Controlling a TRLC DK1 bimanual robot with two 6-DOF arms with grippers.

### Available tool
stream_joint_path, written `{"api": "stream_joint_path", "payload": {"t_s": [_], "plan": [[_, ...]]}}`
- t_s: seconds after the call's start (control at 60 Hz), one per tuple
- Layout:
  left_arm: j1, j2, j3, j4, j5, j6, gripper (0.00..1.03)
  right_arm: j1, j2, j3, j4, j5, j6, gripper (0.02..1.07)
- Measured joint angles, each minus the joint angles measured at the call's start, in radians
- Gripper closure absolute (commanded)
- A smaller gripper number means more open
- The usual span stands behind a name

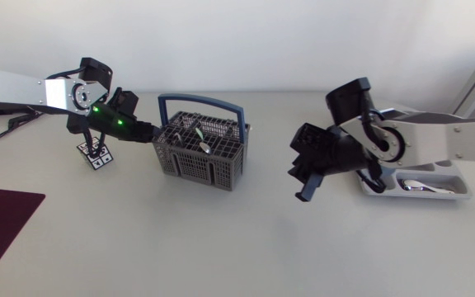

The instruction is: Transfer all utensils from the basket to the drawer tray.

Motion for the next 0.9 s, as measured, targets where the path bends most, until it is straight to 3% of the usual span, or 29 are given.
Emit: {"api": "stream_joint_path", "payload": {"t_s": [0.467, 0.9], "plan": [[-0.067, -0.018, -0.037, 0.0, 0.069, 0.015, 0.79, 0.052, 0.225, 0.216, 0.0, -0.053, 0.216, 1.01], [-0.169, -0.14, -0.167, -0.009, 0.041, 0.027, 0.79, 0.039, 0.183, 0.162, -0.017, -0.061, 0.245, 1.01]]}}
